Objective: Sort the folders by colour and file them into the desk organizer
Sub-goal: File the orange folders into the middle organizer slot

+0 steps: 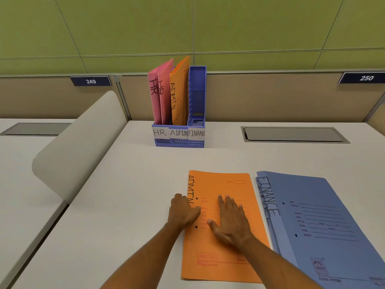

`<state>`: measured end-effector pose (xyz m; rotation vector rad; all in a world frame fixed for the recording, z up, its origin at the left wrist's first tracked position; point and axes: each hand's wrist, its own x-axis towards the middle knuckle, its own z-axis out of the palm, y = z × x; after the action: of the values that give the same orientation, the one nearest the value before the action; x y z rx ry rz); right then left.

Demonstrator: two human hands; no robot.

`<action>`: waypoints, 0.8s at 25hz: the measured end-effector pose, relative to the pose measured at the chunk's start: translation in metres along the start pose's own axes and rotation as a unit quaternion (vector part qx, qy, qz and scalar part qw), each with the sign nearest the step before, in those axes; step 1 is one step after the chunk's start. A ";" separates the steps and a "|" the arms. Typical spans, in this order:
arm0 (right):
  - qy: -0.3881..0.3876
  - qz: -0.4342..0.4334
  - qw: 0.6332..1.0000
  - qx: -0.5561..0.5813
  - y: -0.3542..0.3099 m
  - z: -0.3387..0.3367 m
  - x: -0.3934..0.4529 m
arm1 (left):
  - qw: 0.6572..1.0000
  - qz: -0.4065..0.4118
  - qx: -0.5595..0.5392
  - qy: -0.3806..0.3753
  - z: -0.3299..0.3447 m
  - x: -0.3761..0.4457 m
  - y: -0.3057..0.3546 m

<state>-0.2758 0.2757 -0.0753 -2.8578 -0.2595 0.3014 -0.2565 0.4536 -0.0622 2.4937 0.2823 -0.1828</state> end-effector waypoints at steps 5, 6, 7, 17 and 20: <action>-0.001 0.006 1.000 -0.007 -0.002 -0.002 0.001 | 0.989 -0.003 -0.147 0.024 -0.015 0.003 0.004; 0.000 0.006 1.000 -0.008 -0.002 -0.003 0.002 | 0.984 -0.010 -0.176 0.016 -0.017 0.003 0.005; 0.001 0.007 1.000 -0.010 -0.002 -0.004 0.002 | 0.980 -0.020 -0.197 0.011 -0.018 0.002 0.004; 0.061 0.000 0.998 0.014 -0.007 -0.027 0.019 | 0.967 -0.023 -0.251 0.041 -0.040 0.012 0.008; 0.119 -0.011 0.993 0.003 -0.014 -0.053 0.037 | 0.962 -0.004 -0.267 0.058 -0.060 0.021 0.014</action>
<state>-0.2306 0.2841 -0.0282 -2.8463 -0.2413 -0.0441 -0.2288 0.4817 -0.0108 1.9694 0.3386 0.0361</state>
